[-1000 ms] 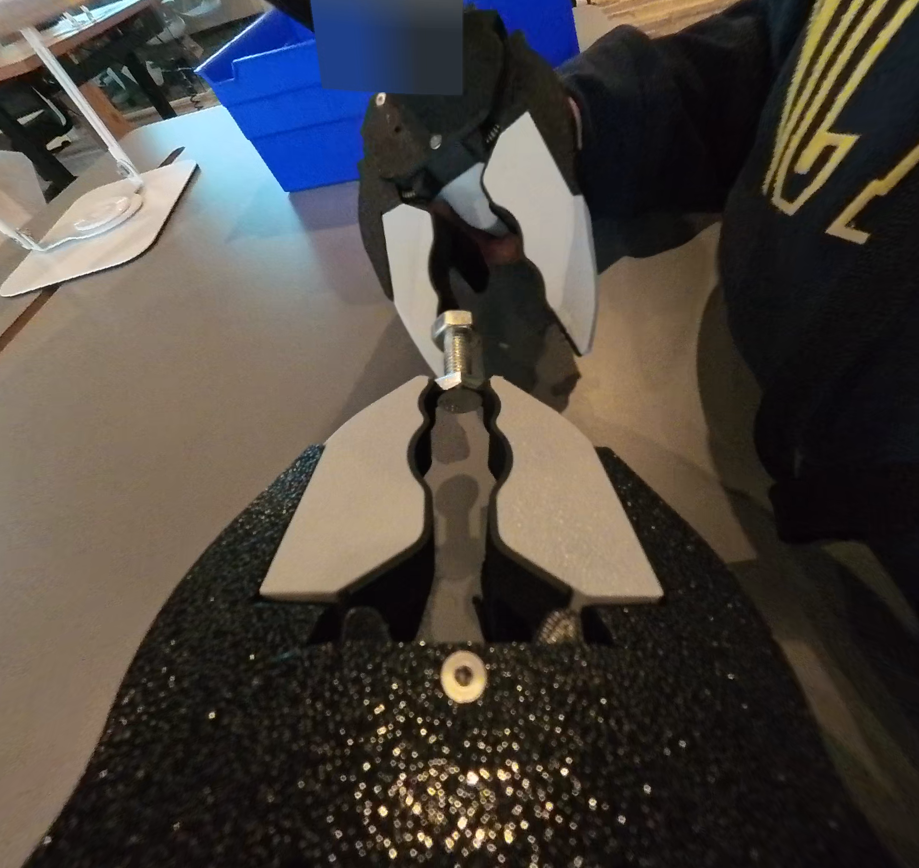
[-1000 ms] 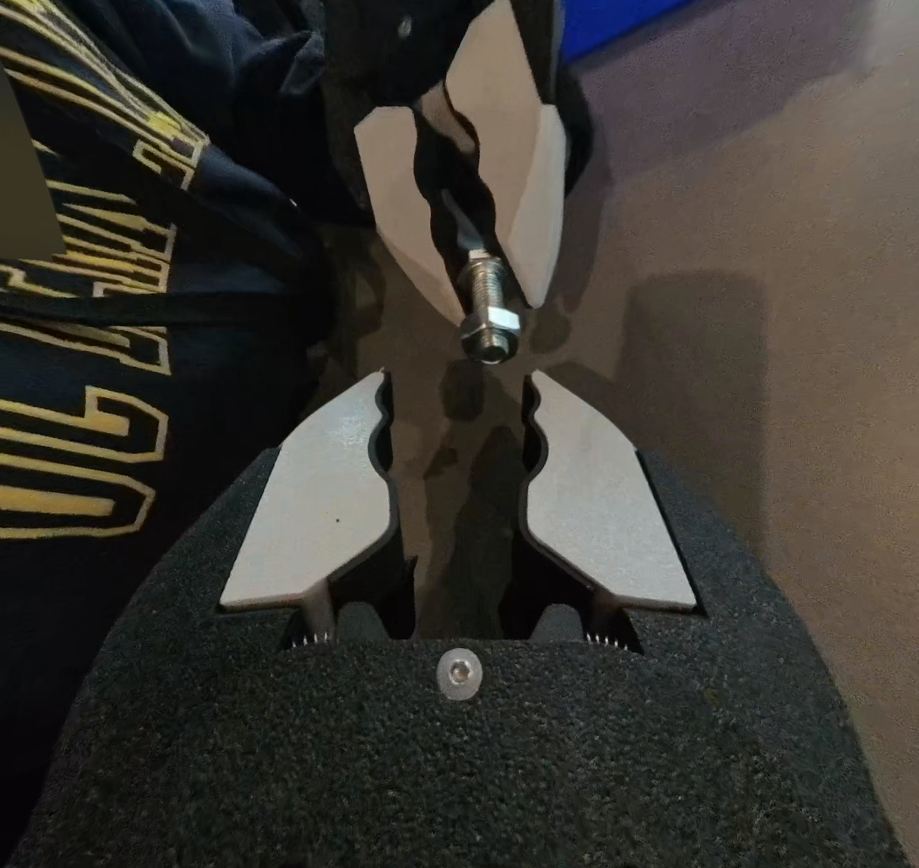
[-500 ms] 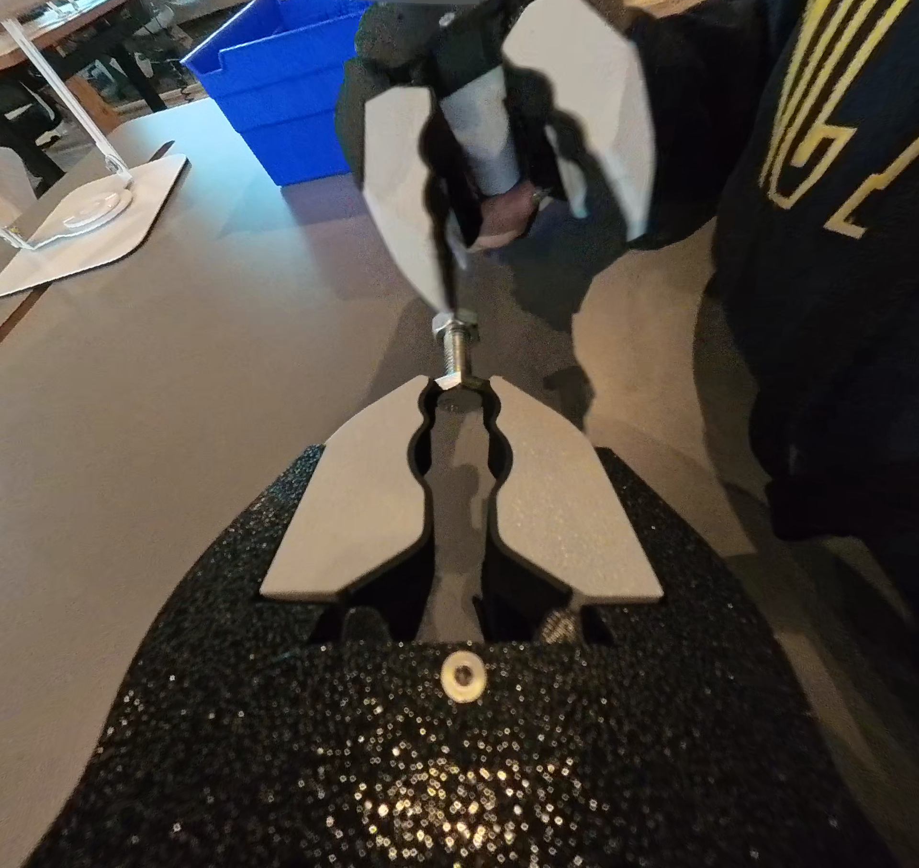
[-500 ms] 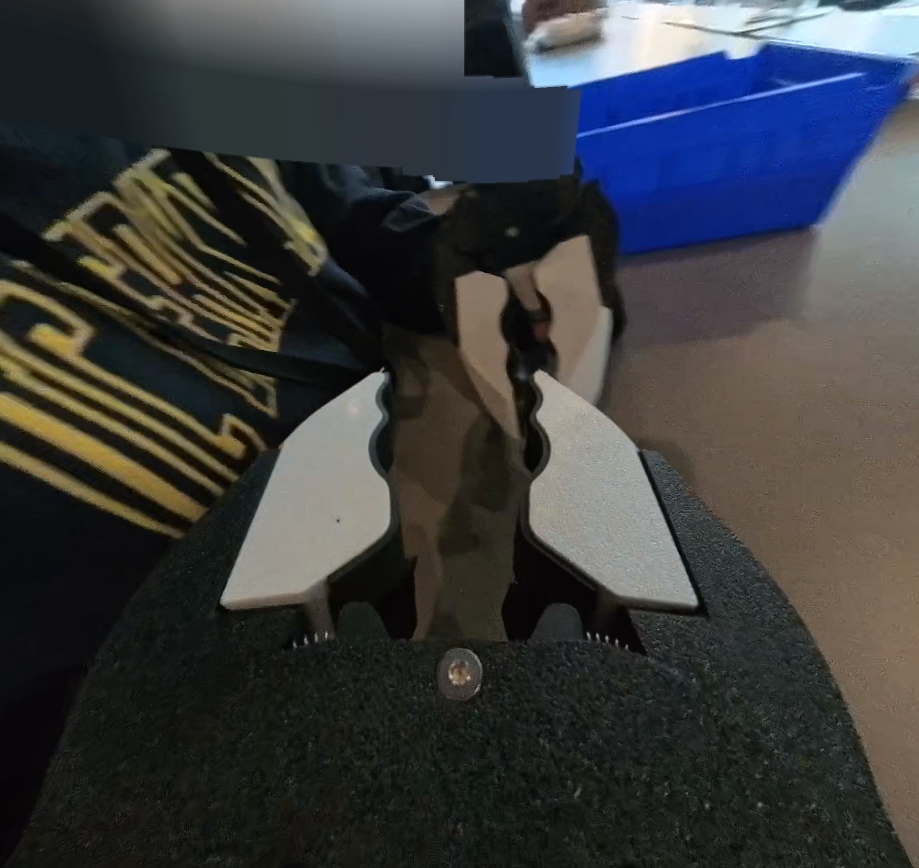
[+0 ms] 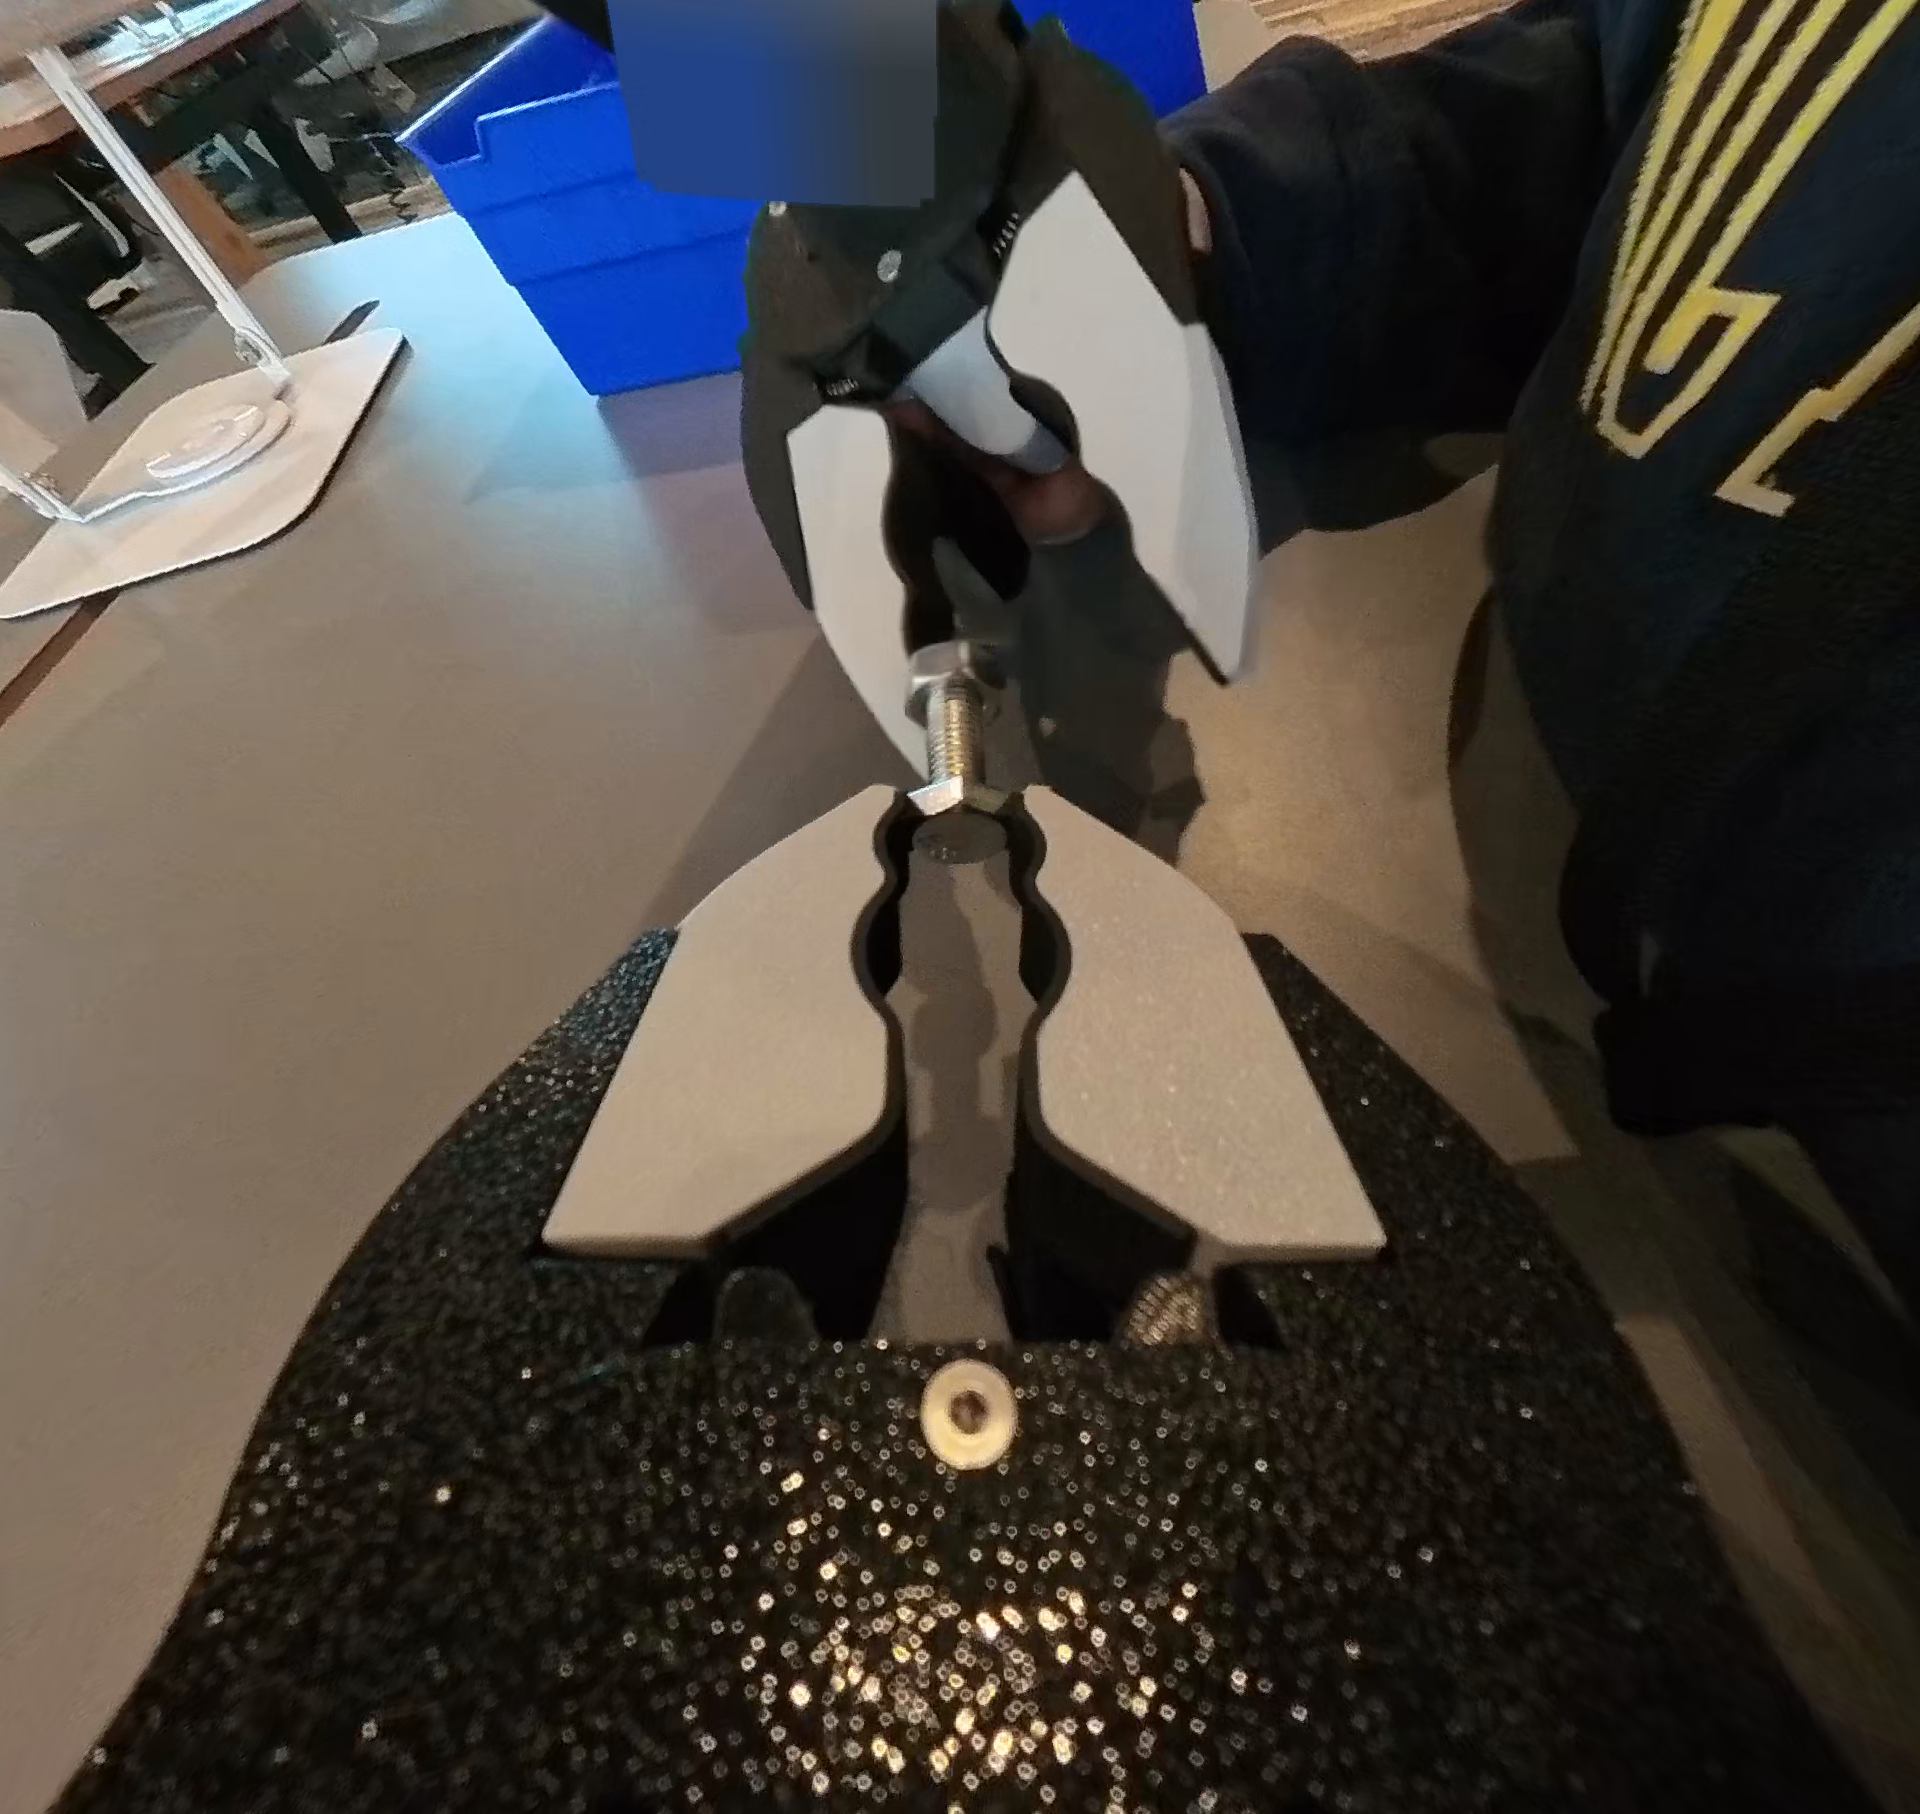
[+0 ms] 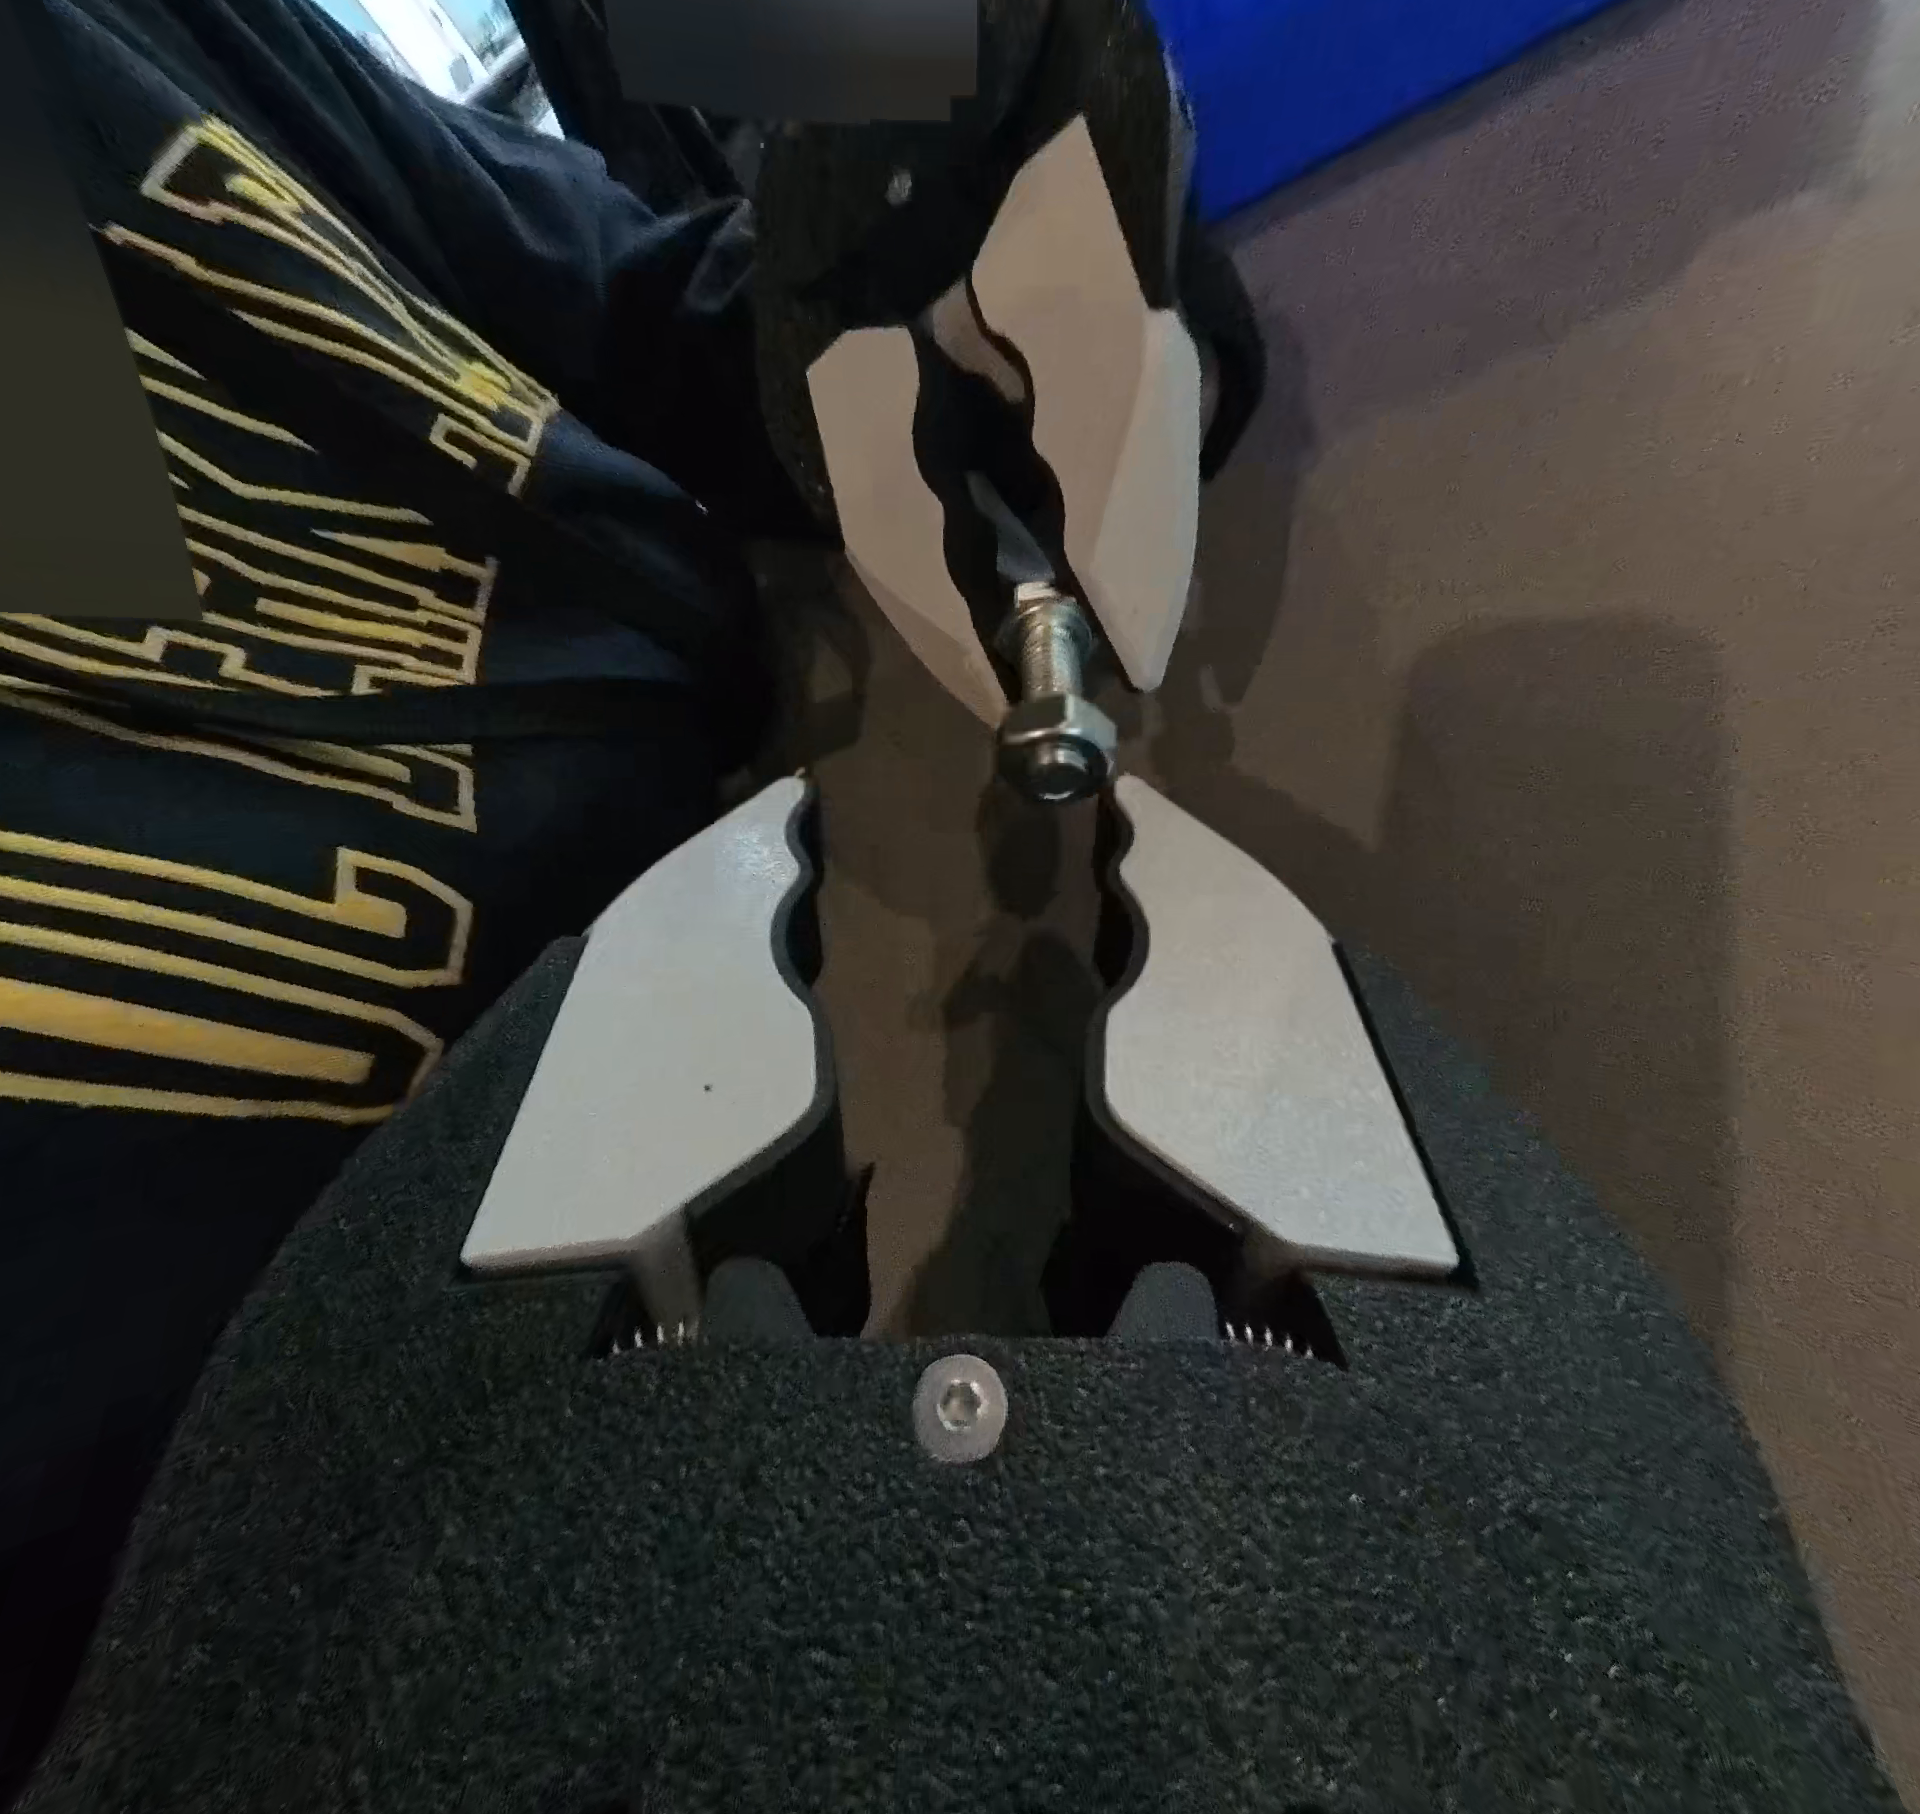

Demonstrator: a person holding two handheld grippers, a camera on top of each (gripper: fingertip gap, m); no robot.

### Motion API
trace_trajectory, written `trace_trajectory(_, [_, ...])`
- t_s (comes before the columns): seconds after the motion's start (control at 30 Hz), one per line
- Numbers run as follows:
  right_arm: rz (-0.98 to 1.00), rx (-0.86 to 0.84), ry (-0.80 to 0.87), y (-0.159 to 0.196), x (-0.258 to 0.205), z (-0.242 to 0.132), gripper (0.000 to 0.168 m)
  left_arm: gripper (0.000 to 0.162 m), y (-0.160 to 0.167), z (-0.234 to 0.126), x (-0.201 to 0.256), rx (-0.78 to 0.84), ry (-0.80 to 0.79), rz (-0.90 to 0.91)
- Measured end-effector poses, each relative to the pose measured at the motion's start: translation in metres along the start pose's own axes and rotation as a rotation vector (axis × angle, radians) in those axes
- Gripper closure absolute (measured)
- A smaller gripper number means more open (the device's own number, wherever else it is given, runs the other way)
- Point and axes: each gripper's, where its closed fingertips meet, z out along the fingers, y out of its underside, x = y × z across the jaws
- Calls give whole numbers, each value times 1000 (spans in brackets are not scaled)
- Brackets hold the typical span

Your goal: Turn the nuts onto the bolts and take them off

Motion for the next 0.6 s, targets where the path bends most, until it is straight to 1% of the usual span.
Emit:
trace_trajectory(0.23, [-114,105,32,-19,-5,-5,112,144,1,1,2,-13,12,10])
trace_trajectory(0.33, [-185,166,-50,-29,-23,-8,117,144,2,1,2,-19,8,10])
trace_trajectory(0.37, [-205,174,-43,-30,-24,-9,118,144,2,1,2,-16,6,9])
trace_trajectory(0.4, [-209,174,2,-31,-18,-11,120,144,1,1,1,-12,3,7])
trace_trajectory(0.47, [-160,149,109,-26,2,-17,120,145,0,0,0,-4,-2,2])
trace_trajectory(0.5, [-115,124,123,-21,9,-18,119,144,0,0,-1,1,-5,-1])
trace_trajectory(0.6, [-1,28,59,-4,9,-9,119,144,-1,-1,-2,8,-9,-9])
